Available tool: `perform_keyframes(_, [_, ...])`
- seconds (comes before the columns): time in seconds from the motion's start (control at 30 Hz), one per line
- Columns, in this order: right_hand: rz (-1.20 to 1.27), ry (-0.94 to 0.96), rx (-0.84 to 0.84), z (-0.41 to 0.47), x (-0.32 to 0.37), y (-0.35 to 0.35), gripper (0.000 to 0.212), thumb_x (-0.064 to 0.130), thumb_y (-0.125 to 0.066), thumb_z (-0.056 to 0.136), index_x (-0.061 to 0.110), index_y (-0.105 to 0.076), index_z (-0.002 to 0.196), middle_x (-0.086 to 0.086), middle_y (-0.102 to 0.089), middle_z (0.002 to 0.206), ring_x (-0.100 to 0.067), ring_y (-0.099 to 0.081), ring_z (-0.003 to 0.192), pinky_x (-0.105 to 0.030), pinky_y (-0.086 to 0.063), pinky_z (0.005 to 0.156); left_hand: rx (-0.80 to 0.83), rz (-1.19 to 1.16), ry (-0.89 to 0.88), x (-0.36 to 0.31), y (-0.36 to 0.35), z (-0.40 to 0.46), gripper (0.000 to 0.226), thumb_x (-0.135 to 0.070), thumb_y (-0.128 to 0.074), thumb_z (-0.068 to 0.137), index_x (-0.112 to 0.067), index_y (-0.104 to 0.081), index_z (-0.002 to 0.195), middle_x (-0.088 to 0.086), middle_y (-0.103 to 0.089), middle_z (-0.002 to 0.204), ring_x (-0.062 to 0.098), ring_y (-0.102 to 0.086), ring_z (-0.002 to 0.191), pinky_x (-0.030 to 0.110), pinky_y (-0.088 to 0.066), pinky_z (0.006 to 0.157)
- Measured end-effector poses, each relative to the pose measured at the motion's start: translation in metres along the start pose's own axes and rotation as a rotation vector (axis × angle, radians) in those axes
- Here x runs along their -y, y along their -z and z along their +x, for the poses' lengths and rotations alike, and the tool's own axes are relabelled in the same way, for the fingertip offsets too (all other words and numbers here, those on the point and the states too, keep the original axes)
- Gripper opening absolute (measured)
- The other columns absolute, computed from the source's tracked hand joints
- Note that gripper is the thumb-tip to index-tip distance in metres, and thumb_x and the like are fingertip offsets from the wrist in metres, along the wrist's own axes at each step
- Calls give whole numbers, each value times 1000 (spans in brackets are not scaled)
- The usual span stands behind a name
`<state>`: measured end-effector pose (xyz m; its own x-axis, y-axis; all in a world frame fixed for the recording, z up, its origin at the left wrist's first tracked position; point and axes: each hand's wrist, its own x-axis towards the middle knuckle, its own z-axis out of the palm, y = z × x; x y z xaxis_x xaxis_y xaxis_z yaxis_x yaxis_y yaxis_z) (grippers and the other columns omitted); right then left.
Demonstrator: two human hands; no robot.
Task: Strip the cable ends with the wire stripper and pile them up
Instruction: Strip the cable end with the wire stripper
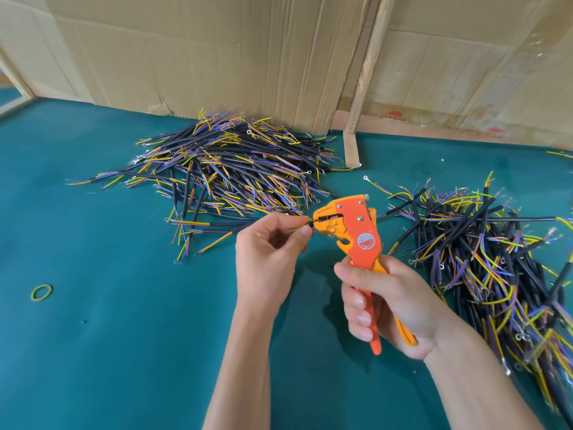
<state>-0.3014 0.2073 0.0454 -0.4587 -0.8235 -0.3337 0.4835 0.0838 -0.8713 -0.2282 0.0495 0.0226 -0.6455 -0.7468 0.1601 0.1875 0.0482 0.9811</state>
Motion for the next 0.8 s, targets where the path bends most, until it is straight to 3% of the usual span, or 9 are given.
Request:
perform_keyframes(0.1, [11, 17, -31, 2, -1, -3, 22, 24, -77, 81, 17, -59, 71, -8, -40, 57, -21, -35, 40, -26, -35, 40, -6, -25, -5, 0, 0, 0, 16, 0, -75, 87, -15, -76, 85, -3, -67, 64, 11, -60, 57, 14, -42, 54])
perform_keyframes(0.33, [-7, 29, 82, -4, 4, 4, 14, 14, -75, 83, 8, -62, 86, -18, -53, 71, -30, -52, 56, -39, -49, 53, -35, -23, -32, -1, -5, -1, 13, 0, -74, 88, -13, -74, 86, -7, -65, 62, 9, -61, 57, 13, -42, 55])
perform_keyframes(0.53, [6, 39, 108, -4, 3, 8, 21, 12, -80, 77, 8, -66, 91, -19, -55, 76, -32, -56, 62, -43, -53, 59, -84, -8, -71, -2, -8, -2, 18, -1, -73, 89, -18, -74, 85, 10, -71, 71, 11, -61, 60, 15, -43, 55])
perform_keyframes(0.7, [16, 48, 104, -3, 2, 8, 23, 12, -81, 76, 8, -67, 94, -20, -57, 78, -33, -57, 64, -44, -54, 61, -82, 63, -76, 0, -8, -2, 15, -5, -75, 89, -20, -75, 86, -4, -69, 66, 12, -59, 60, 20, -43, 56])
perform_keyframes(0.8, [19, 44, 114, -2, 1, 8, 27, 10, -81, 75, 7, -68, 98, -24, -59, 82, -37, -60, 69, -47, -56, 65, -77, 83, -84, 0, -9, -1, 15, -5, -75, 89, -19, -76, 87, -3, -72, 69, 16, -60, 63, 27, -47, 60])
